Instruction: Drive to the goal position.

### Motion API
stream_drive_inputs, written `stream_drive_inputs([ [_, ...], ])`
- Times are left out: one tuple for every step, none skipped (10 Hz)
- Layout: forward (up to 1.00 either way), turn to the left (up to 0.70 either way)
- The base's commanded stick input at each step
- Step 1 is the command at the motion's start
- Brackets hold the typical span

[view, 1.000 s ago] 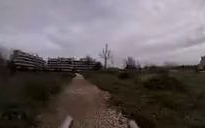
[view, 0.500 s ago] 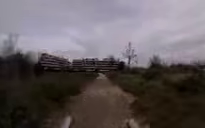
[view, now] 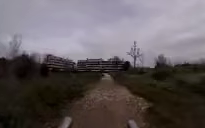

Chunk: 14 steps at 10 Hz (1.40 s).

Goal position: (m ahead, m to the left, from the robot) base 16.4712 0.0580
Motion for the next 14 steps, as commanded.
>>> stream_drive_inputs([
  [0.5,0.0],
  [0.5,0.0],
  [0.5,0.0],
  [0.5,0.0],
  [0.5,0.0],
  [0.5,0.0],
  [0.5,0.0],
  [0.5,-0.16],
  [0.5,-0.46],
  [0.5,-0.5],
  [0.5,-0.23],
  [0.5,0.0],
  [0.5,0.0],
  [0.5,0.0],
])
